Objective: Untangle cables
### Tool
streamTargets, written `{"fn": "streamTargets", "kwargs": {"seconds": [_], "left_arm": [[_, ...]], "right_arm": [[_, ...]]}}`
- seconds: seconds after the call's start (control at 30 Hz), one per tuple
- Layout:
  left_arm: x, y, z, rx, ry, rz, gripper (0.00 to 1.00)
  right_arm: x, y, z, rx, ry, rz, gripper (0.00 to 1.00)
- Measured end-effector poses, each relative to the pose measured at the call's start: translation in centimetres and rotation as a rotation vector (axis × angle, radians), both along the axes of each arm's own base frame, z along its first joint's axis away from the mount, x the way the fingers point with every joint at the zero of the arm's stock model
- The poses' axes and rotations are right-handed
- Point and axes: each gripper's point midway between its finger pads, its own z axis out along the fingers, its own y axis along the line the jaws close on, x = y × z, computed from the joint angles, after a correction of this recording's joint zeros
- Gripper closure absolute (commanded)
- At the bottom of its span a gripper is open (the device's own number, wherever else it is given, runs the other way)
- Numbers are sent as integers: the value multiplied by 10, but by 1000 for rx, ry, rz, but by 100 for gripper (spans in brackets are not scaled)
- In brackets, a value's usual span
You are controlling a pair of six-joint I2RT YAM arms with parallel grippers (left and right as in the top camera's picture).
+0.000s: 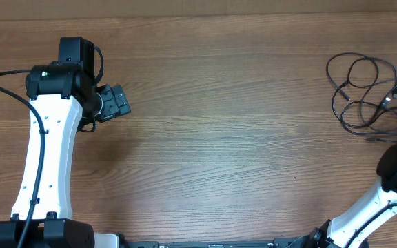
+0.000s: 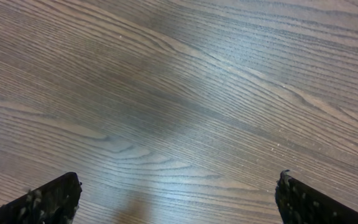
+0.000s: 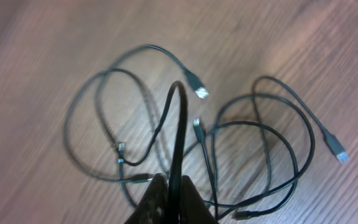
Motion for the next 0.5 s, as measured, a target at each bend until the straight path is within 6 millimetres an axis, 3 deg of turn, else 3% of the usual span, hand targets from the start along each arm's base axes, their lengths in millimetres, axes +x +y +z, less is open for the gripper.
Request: {"fn": "streamTargets", "kwargs": {"seconds": [0.03,0.07,0.13,0.33,0.5], "left_arm": [[0,0,0,0,0,0,0],[0,0,0,0,0,0,0],[1,0,0,0,-3,0,0],[4,0,1,0,-16,0,0],[4,0,1,0,-17,0,0]], "right_arm": [[-2,-2,-3,3,8,-1,36],[-4,-4,-4,6,12,-8,27],[-7,-6,-3,12,10,-25,19],[-13,7,-7,77,29,-9,12],[-12,35,-12,210,20,90,17]]}}
